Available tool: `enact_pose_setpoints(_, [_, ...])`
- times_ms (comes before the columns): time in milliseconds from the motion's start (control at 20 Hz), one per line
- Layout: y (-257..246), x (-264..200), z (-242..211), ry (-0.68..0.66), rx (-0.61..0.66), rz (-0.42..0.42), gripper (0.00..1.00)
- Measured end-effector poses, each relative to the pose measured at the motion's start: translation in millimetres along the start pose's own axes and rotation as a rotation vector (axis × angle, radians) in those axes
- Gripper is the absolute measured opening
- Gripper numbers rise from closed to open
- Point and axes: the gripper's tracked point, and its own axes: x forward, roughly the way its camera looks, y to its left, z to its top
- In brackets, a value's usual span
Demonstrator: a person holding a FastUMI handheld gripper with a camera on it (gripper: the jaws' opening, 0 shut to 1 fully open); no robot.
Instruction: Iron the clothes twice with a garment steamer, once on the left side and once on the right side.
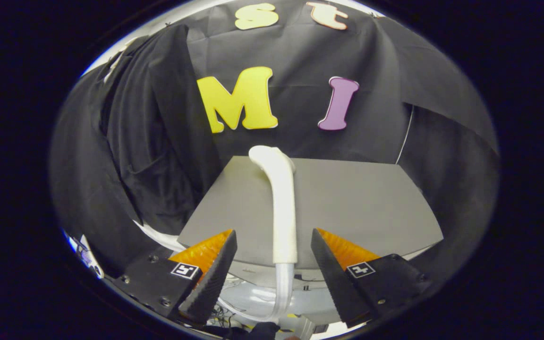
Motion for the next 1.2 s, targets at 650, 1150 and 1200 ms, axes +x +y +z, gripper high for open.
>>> enact_pose_setpoints(650, [-21.0,71.3,24.3,0.281,0.049,-0.041,0.79])
enact_pose_setpoints(1150, [-32.1,78.5,4.7,0.329,0.085,-0.077,0.47])
enact_pose_setpoints(1200, [-33.1,77.4,4.5,0.329,0.073,-0.065,0.45])
